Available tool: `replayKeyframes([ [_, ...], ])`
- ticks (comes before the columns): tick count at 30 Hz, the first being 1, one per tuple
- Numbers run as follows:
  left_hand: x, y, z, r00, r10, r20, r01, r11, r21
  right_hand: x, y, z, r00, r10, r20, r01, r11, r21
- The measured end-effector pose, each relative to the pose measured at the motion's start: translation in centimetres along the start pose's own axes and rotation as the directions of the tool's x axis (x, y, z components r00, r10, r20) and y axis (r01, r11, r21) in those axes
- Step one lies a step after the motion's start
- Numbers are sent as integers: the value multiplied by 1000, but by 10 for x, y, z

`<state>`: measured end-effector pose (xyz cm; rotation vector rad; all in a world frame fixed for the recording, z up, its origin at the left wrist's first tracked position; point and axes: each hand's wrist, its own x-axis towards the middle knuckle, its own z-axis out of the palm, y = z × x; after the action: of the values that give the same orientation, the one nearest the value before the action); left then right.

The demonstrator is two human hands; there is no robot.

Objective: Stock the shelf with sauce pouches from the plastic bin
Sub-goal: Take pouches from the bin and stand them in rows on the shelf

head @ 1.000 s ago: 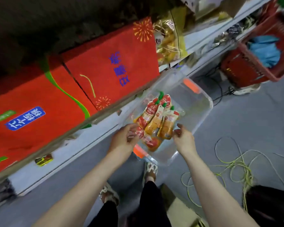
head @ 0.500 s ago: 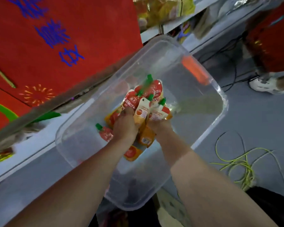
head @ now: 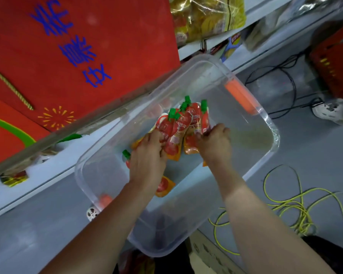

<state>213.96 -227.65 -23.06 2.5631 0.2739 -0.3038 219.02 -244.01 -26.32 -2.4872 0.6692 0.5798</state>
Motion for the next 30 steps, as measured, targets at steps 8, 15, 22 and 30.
replayKeyframes([
  [8,-1,-37,46,972,-214,94,191,959,211,24,4,22,979,43,201,-37,999,-34],
  [15,7,-46,62,957,-258,135,231,955,184,39,6,28,979,38,201,-18,995,-99],
  [22,-3,-31,35,949,-252,191,269,960,-72,22,10,17,987,114,116,-107,992,-59],
  [30,-38,-22,-57,920,-197,339,364,749,-554,-52,-9,-18,999,40,33,-50,903,427],
])
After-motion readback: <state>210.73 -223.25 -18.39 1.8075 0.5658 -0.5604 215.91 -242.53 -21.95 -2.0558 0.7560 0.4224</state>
